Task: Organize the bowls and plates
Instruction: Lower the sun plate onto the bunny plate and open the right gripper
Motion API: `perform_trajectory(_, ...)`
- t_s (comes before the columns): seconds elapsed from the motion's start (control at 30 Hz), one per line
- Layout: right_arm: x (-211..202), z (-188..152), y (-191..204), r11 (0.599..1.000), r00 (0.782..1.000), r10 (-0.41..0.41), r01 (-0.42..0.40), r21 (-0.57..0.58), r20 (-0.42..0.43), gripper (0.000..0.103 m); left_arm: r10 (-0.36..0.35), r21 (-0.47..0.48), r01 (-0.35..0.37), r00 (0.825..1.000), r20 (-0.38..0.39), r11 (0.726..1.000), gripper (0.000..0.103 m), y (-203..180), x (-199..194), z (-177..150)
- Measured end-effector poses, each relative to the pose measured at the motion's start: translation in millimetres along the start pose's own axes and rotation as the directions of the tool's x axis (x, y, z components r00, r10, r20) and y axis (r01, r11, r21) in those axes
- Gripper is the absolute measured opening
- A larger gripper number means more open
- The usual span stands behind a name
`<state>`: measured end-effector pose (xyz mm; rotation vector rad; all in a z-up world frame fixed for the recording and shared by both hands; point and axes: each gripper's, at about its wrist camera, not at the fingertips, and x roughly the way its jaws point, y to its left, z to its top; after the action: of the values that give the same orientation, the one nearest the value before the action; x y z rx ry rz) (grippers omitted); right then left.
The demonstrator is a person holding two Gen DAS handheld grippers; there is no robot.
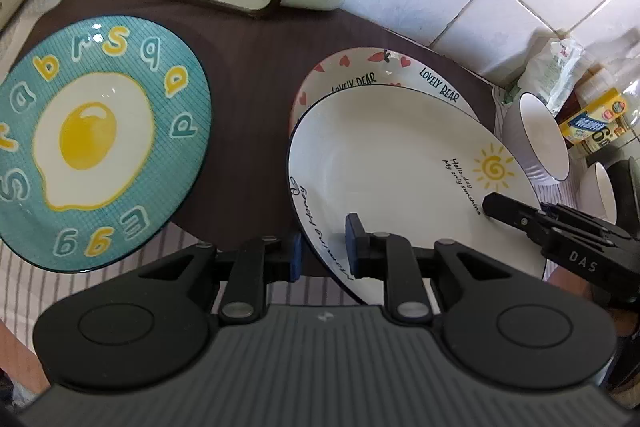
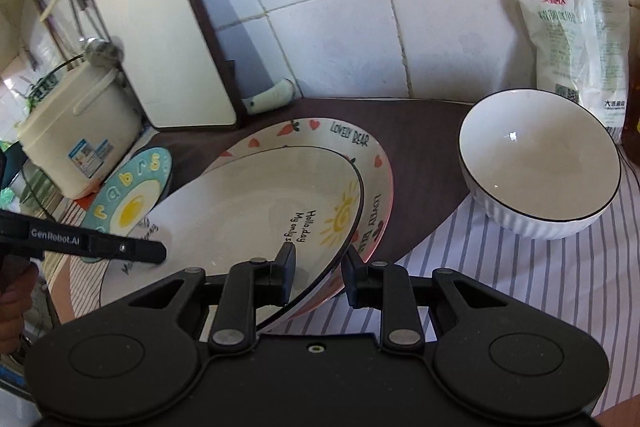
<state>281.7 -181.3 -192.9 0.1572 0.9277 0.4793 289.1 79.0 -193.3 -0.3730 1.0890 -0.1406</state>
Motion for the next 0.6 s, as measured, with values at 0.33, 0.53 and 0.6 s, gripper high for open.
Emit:
perform_trajectory(0.33, 8, 16, 12, 0.987, 0.981, -0.162, 0.163, 0.007, -0.104, 0.032, 0.026, -0.034, -0.027, 0.999, -0.029, 0.999, 0.019, -6, 10, 1)
perform_trajectory(0.53, 13, 19, 30, 0.956, 0.950, -0.292, 0.285, -0.075, -0.107, 0.038, 0.056, -0.024, -0.057, 0.998, -0.039, 0.998, 0.023, -13, 12, 1)
perform_trajectory(0.6, 16, 19, 31, 0.947, 0.943, -0.317, 0.309, -0.085, -0.098, 0.039, 0.056, -0.047, -0.058, 0.997, -0.049, 0.997, 0.023, -12, 12, 3)
